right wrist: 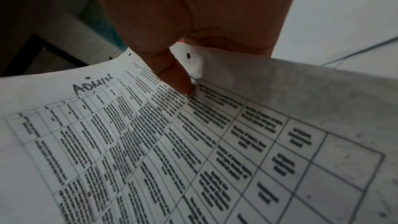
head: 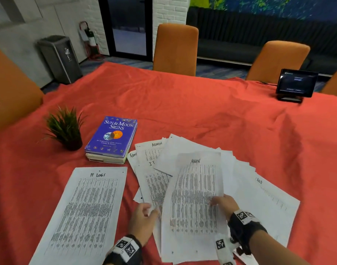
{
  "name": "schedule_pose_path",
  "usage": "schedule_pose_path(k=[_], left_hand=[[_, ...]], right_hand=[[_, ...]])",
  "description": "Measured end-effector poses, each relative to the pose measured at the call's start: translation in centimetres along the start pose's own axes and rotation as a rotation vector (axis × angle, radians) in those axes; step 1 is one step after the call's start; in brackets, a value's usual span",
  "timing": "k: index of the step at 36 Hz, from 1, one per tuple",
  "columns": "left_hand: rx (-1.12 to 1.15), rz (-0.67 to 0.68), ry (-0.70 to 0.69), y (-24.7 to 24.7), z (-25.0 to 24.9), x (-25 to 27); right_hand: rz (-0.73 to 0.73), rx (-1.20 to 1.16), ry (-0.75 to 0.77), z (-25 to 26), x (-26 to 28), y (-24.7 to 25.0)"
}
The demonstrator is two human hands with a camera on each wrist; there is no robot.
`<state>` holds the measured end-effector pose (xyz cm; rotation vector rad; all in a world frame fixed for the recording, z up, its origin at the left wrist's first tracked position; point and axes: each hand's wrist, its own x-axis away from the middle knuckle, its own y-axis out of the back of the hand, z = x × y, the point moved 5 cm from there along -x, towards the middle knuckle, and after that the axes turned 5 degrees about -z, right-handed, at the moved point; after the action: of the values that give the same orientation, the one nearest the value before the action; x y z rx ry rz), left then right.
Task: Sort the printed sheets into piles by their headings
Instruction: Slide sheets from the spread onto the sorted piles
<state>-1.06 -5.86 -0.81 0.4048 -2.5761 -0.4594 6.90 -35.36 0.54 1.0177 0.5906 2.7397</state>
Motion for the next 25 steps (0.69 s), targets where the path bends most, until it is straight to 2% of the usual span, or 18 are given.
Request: schedule_pose_path(k=[2,6,12,16,25], left_hand=[[-0.025,-0.041,0.110,0.6,1.1,-0.6],[0.039,0.061,0.255,-0.1,1.8,-0.7],[-0.056,-0.017,0.188,-0.3,3.1,-2.3],[-0.120,-0.047,0.115,0.7,2.6,-2.0],[-0.151,-0.128,0.128,4.2,2.2,-1.7]], right_hand=[[0.006,0.083,0.013,-0.4,0.2,-0.2],[0.069,0.209,0.044,-0.9,0.6,-1.7],[0.108,0.305,0.109,-0.2,0.6,-3.3],[0.061,0.350,0.141,0.9,0.5,-3.0],[0.042,0.370,0.161,1.7,0.5,-2.2]])
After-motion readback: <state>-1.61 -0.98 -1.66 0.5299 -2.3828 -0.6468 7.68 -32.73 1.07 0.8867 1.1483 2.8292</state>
